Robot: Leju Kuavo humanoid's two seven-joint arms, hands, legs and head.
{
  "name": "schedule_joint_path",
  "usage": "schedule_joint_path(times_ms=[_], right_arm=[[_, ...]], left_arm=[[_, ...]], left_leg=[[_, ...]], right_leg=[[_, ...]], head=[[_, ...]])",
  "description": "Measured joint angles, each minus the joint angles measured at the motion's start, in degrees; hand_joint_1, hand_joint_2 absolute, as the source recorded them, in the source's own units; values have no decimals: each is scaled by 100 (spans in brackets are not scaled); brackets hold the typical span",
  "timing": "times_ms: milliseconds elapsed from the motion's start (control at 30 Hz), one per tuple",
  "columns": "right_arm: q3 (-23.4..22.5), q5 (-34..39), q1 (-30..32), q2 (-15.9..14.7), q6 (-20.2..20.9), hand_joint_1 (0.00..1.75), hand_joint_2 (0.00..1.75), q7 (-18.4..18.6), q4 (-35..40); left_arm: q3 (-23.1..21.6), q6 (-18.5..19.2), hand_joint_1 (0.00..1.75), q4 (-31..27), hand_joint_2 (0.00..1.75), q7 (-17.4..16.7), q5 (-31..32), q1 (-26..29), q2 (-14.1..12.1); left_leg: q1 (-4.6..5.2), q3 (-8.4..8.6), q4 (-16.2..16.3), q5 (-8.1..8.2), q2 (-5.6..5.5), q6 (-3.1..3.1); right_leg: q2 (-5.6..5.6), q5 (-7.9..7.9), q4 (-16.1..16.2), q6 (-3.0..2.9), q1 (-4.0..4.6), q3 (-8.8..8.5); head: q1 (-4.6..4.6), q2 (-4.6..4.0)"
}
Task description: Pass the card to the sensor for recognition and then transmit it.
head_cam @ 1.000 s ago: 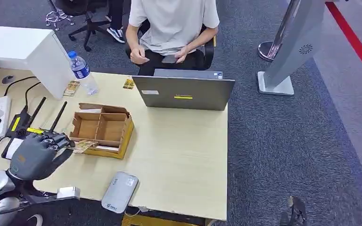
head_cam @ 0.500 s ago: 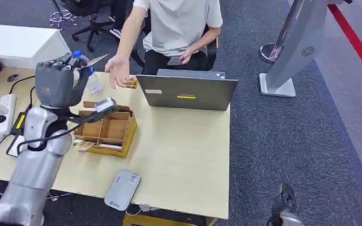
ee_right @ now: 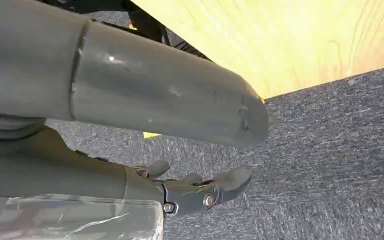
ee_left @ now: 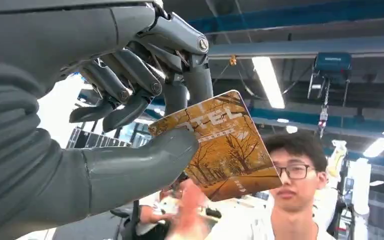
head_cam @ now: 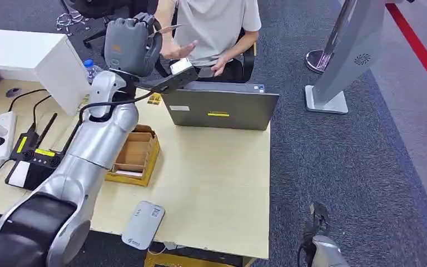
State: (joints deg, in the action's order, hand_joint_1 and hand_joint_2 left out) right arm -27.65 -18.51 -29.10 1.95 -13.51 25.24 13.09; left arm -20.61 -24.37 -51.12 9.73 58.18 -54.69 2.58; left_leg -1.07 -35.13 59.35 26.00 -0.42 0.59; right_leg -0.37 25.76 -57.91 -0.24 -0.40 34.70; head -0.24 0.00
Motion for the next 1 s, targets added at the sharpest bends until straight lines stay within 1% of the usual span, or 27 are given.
schedule_joint_path(times_ms=[233, 300, 467, 733, 767, 1000], right_arm=[[0, 0, -2, 0, -2, 0, 0, -4, -11], [0, -9, -4, 4, -2, 0, 0, -4, -11], [0, -81, -11, 26, -9, 0, 0, 33, -11], [0, -85, -17, 35, -9, 0, 0, 35, -11], [0, -85, -17, 35, -9, 0, 0, 35, -11], [0, -87, -22, 42, -9, 0, 0, 35, -11]], left_arm=[[-9, 22, 175, 225, 175, 0, -17, -112, 94], [-11, 104, 175, 282, 175, -15, -44, -151, 114], [-13, 313, 175, 426, 175, -186, -59, -240, 173], [-13, 308, 175, 585, 175, -188, -103, -271, 177], [-13, 308, 0, 599, 175, -188, -103, -276, 177], [-15, 313, 0, 662, 175, -188, -160, -362, 199]], left_leg=[[-1, 0, -2, -1, 7, 1], [0, 0, -2, -2, 7, 1], [1, -8, 0, -1, 8, 1], [1, -33, 0, 0, 7, 0], [1, -35, 1, 0, 7, 0], [1, -36, 0, 0, 8, 0]], right_leg=[[4, 0, -1, -1, 1, 1], [5, 0, -2, -1, 1, 1], [8, 0, -1, 0, 1, 7], [8, 1, 0, 0, 1, 31], [8, 1, 0, 0, 1, 33], [8, 0, 0, 0, 1, 34]], head=[[0, 0], [0, 0], [2, 0], [2, 0], [2, 0], [2, 0]])
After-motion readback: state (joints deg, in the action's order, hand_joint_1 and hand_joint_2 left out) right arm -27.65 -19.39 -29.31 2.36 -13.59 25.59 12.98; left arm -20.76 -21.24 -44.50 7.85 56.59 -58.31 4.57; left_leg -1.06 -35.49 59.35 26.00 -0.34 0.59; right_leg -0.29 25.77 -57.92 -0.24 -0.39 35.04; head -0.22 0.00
